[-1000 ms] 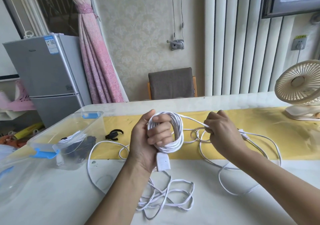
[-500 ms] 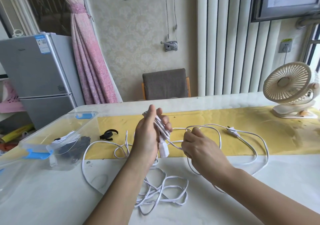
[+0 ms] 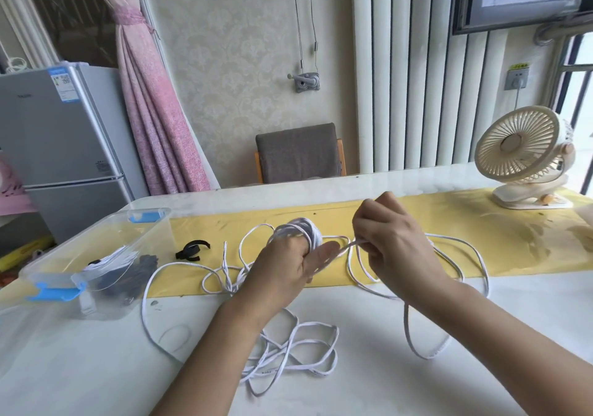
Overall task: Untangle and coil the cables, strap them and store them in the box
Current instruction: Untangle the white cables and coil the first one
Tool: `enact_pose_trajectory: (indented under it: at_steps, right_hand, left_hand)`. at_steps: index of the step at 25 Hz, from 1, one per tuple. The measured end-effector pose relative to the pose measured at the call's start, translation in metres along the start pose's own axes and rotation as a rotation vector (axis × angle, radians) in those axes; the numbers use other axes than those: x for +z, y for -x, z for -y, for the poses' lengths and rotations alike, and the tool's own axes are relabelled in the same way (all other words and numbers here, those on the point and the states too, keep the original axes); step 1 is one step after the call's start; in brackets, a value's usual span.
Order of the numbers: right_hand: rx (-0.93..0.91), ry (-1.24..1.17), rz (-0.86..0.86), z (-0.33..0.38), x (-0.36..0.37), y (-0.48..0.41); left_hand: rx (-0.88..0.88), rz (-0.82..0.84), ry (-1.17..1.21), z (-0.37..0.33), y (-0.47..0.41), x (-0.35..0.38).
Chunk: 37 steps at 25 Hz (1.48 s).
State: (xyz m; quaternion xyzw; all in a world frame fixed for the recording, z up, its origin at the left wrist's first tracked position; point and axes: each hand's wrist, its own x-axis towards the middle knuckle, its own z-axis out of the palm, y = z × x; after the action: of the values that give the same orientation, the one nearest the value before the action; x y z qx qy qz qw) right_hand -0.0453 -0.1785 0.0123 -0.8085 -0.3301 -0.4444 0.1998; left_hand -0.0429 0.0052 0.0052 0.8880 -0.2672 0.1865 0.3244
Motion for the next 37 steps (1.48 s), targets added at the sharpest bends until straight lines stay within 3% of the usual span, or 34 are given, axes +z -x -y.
enact_pose_trajectory:
  at_steps: [4,10,13,16,19,22,25,28,32,35,37]
  right_hand:
    - [0.061,0.042,-0.065,-0.019,-0.006,-0.001]
    - [0.133,0.133,-0.075,-0.049,-0.002,0.007]
    - [0.185,0.169,-0.057,-0.061,0.002,0.013]
    - [0.214,0.193,-0.026,-0.063,0.003,0.014]
    - [0.165,0.198,-0.008,-0.054,0.007,0.013]
    - [0.043,0.172,0.063,-0.042,0.019,0.016]
    - [-0.036,0.145,0.147,-0.028,0.026,0.020]
    - [-0.084,0.109,0.243,-0.015,0.027,0.020]
    - [-0.181,0.070,0.367,0.002,0.027,0.021]
    - [-0.190,0.031,0.337,0.010,0.024,0.019]
    - [-0.169,-0.001,0.300,0.014,0.021,0.017]
  left_hand:
    - [-0.189,0.237,0.339,-0.032,0.009,0.002]
    - [-0.425,0.734,0.860,-0.044,0.012,-0.003]
    - [-0.403,0.842,1.202,-0.037,0.008,-0.010]
    - [-0.303,0.830,1.448,-0.027,0.002,-0.013]
    - [-0.188,0.779,1.863,-0.020,-0.004,-0.016]
    - [-0.176,0.582,2.175,-0.011,-0.005,-0.016]
    - [-0.202,0.305,2.310,-0.006,-0.003,-0.014]
    - [-0.357,-0.177,2.122,-0.009,-0.006,-0.018]
    - [-0.378,-0.589,1.390,-0.010,-0.016,-0.021]
    - [-0.270,-0.725,0.584,0.005,-0.013,-0.021]
    - [-0.196,-0.647,0.170,0.022,-0.010,-0.023]
